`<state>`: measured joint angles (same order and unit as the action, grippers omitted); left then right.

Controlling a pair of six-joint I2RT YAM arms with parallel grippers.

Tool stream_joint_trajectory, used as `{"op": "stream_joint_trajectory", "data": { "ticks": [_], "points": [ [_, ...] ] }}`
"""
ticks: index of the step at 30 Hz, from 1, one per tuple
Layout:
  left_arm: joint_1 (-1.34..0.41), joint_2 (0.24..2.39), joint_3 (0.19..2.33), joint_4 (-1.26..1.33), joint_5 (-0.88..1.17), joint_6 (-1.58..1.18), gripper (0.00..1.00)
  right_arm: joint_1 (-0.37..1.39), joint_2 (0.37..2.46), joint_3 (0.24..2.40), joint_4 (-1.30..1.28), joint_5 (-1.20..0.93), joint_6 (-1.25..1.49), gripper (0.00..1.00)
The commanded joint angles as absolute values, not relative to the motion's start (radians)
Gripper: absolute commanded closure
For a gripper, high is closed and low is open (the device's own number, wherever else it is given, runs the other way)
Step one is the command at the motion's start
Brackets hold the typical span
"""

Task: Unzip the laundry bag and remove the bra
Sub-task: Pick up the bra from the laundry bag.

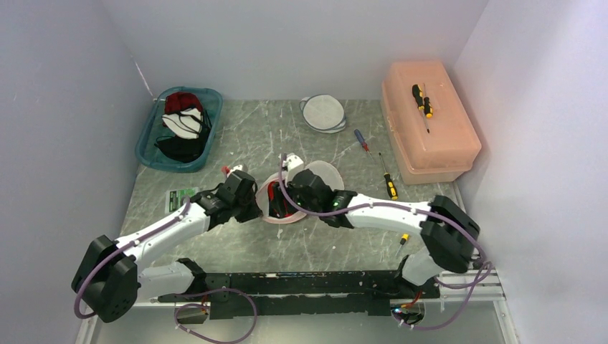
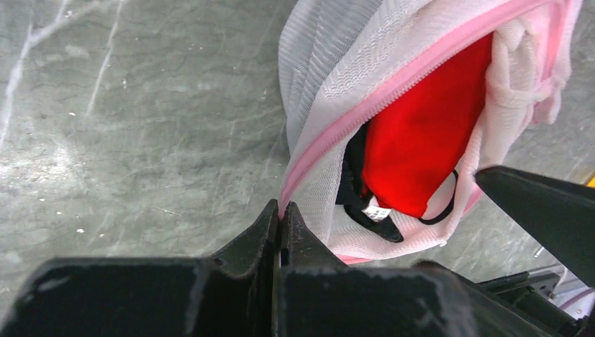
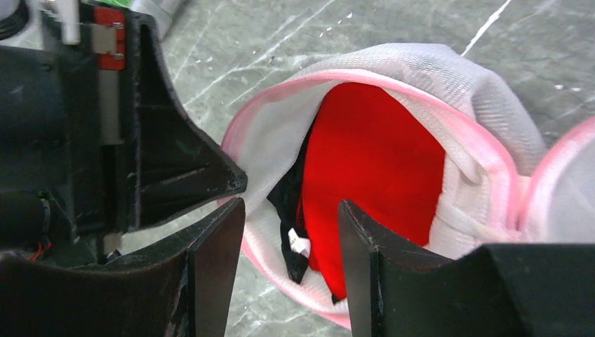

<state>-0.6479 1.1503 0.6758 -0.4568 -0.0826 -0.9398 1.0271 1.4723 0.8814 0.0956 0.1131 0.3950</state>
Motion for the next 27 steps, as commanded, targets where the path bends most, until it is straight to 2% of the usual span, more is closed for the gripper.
{"op": "stream_joint_trajectory", "data": {
  "ticks": [1, 5, 14, 20, 27],
  "points": [
    [-0.652, 1.124, 0.653, -0.479, -0.134, -0.923, 0.97, 1.015, 1.577, 0.961, 0.101, 0.080, 0.378, 0.45],
    [-0.652, 1.134, 0.628, -0.471, -0.151, -0.919, 0.97, 0.991, 1.603, 0.939, 0.100, 0.094, 0.387, 0.43],
    [-0.649, 1.211, 0.589, -0.421, -0.192, -0.908, 0.97, 0.954, 1.609, 0.882, 0.117, 0.067, 0.396, 0.33],
    [-0.648, 1.194, 0.545, -0.338, -0.174, -0.915, 0.97, 0.958, 1.556, 0.861, 0.182, 0.020, 0.364, 0.32],
    [-0.638, 1.192, 0.532, -0.295, -0.166, -0.901, 0.97, 0.987, 1.602, 0.908, 0.166, 0.009, 0.331, 0.32]
  ]
}}
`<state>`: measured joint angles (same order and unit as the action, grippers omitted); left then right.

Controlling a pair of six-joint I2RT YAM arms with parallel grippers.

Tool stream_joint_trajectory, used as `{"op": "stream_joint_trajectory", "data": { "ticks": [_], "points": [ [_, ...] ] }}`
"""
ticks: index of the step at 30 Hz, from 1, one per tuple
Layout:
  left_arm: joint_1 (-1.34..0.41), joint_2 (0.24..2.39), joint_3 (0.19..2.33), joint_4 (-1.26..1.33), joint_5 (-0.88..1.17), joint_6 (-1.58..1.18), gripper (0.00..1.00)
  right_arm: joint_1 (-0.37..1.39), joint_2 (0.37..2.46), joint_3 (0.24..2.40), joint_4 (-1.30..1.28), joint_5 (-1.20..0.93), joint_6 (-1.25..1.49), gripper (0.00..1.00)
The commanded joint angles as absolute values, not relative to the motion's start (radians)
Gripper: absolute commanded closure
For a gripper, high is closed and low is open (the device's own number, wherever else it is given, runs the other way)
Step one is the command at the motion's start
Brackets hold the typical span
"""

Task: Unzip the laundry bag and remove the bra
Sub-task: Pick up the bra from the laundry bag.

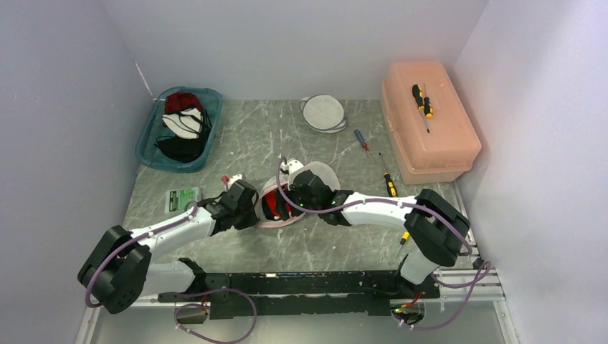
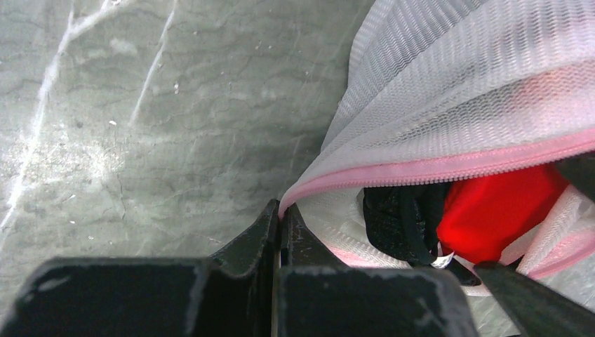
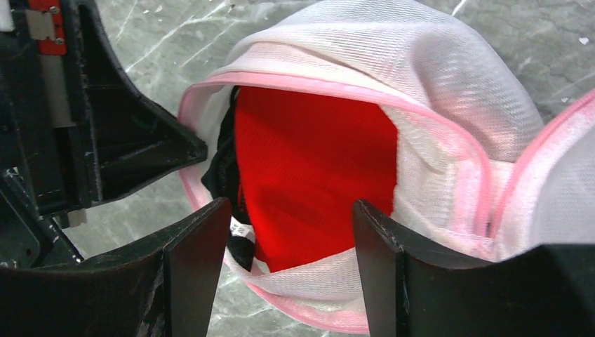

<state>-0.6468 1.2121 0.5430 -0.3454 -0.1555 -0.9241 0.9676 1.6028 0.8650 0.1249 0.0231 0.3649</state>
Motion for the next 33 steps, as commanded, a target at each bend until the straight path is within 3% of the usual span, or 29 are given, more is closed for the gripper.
{"op": "stream_joint_trajectory", "data": {
  "ticks": [1, 8, 14, 17, 21, 27, 33],
  "points": [
    [-0.637, 1.193, 0.531, -0.289, -0.162, -0.902, 0.97, 0.992, 1.604, 0.912, 0.166, 0.011, 0.331, 0.32],
    [-0.636, 1.165, 0.508, -0.254, -0.136, -0.919, 0.97, 1.021, 1.661, 0.985, 0.096, 0.123, 0.327, 0.32],
    [-0.636, 1.144, 0.506, -0.251, -0.121, -0.923, 0.97, 1.023, 1.736, 1.052, 0.045, 0.220, 0.350, 0.37],
    [-0.635, 1.139, 0.506, -0.252, -0.114, -0.924, 0.97, 1.022, 1.758, 1.065, 0.029, 0.265, 0.361, 0.46],
    [-0.635, 1.127, 0.510, -0.263, -0.116, -0.922, 0.97, 1.022, 1.743, 1.045, 0.035, 0.299, 0.377, 0.70],
    [-0.634, 1.108, 0.515, -0.275, -0.124, -0.918, 0.97, 1.022, 1.638, 0.967, 0.053, 0.312, 0.399, 0.98],
    [-0.634, 1.107, 0.526, -0.281, -0.129, -0.914, 0.97, 1.020, 1.537, 0.895, 0.050, 0.297, 0.410, 1.00]
  ]
}}
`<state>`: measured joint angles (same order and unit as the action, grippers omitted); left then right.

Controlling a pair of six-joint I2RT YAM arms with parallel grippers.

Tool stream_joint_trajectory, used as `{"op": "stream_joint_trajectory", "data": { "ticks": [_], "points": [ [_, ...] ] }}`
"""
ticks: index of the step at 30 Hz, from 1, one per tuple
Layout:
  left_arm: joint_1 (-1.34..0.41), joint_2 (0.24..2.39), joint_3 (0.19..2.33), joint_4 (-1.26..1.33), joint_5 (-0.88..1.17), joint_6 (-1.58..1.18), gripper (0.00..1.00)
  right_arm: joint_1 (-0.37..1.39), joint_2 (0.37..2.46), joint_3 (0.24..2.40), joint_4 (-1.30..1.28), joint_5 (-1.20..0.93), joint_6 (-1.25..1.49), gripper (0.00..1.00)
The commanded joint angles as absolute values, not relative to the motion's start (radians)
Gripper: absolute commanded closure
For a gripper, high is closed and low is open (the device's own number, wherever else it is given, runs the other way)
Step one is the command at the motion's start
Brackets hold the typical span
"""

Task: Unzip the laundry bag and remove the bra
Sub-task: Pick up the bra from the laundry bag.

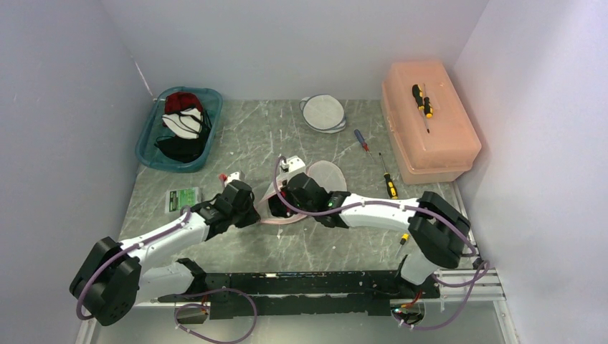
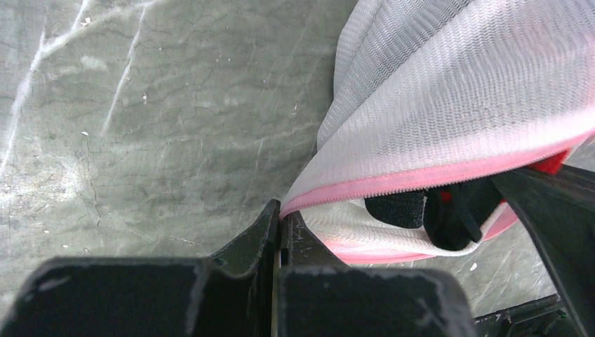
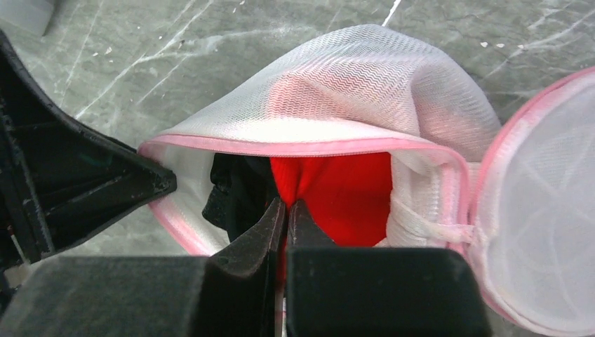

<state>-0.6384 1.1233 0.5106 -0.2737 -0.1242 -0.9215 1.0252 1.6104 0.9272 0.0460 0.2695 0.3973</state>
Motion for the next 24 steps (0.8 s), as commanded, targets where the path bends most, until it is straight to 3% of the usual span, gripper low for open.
{"op": "stream_joint_trajectory", "data": {
  "ticks": [1, 16, 24],
  "points": [
    [-0.635, 1.107, 0.528, -0.281, -0.127, -0.914, 0.97, 1.017, 1.522, 0.887, 0.048, 0.293, 0.410, 1.00],
    [-0.622, 1.120, 0.645, -0.315, -0.120, -0.877, 0.97, 0.953, 1.355, 0.726, 0.173, -0.098, 0.359, 1.00],
    [-0.600, 1.203, 0.682, -0.284, -0.077, -0.866, 0.97, 0.824, 1.289, 0.642, 0.285, -0.356, 0.457, 1.00]
  ]
}}
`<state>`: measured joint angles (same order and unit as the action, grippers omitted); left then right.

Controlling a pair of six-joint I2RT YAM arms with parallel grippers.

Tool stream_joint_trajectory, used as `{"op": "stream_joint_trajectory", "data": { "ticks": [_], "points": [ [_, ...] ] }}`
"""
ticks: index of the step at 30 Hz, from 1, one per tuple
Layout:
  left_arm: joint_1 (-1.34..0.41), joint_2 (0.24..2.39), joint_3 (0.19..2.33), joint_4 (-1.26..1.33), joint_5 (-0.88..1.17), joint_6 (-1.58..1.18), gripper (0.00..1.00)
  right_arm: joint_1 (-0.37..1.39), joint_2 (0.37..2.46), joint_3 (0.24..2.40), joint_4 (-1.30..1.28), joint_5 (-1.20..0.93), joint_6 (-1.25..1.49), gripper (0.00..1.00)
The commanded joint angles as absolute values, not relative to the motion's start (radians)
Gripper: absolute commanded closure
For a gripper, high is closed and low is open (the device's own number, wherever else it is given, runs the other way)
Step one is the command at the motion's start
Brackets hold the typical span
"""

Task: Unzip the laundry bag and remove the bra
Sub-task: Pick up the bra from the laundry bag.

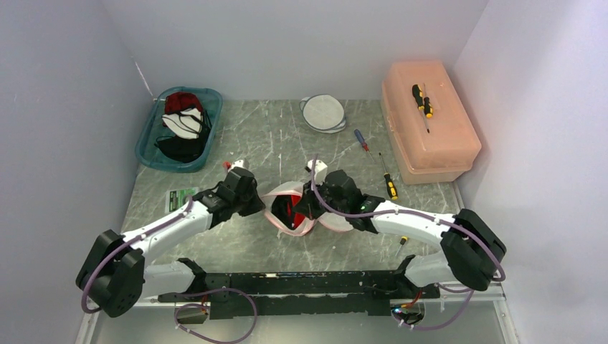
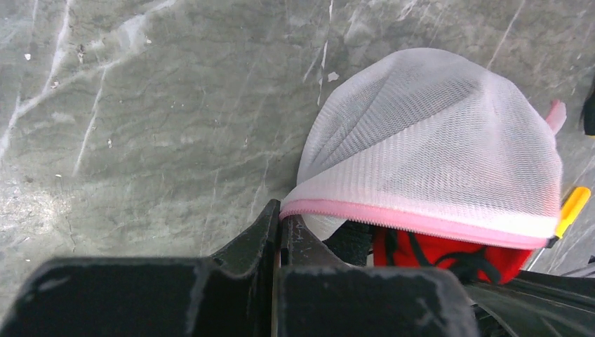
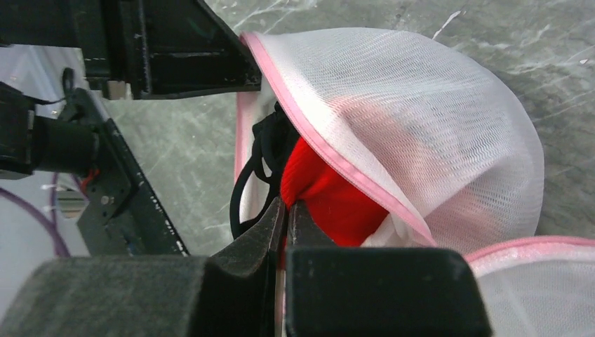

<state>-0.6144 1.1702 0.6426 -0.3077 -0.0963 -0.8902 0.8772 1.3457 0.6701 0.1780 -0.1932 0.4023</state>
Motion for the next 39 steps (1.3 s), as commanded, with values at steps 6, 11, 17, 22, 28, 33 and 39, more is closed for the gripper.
{"op": "stream_joint_trajectory", "data": {
  "ticks": [6, 11, 17, 22, 28, 33, 39],
  "points": [
    [-0.589, 1.226, 0.682, -0.256, -0.046, -0.880, 0.97, 0.730, 1.237, 0.560, 0.429, -0.565, 0.534, 1.00],
    [-0.589, 1.243, 0.702, -0.243, -0.015, -0.891, 0.97, 0.723, 1.241, 0.558, 0.520, -0.707, 0.563, 1.00],
    [-0.589, 1.248, 0.746, -0.252, 0.007, -0.901, 0.97, 0.724, 1.241, 0.593, 0.522, -0.797, 0.545, 1.00],
    [-0.588, 1.261, 0.779, -0.263, 0.012, -0.900, 0.97, 0.724, 1.241, 0.610, 0.539, -0.869, 0.552, 1.00],
    [-0.588, 1.254, 0.787, -0.286, 0.002, -0.902, 0.97, 0.723, 1.186, 0.595, 0.556, -0.824, 0.571, 1.00],
    [-0.588, 1.197, 0.816, -0.368, -0.048, -0.890, 0.90, 0.723, 1.111, 0.623, 0.462, -0.765, 0.532, 1.00],
    [-0.584, 1.080, 0.889, -0.538, -0.103, -0.890, 0.25, 0.725, 1.016, 0.657, 0.214, -0.532, 0.386, 1.00]
  ]
}}
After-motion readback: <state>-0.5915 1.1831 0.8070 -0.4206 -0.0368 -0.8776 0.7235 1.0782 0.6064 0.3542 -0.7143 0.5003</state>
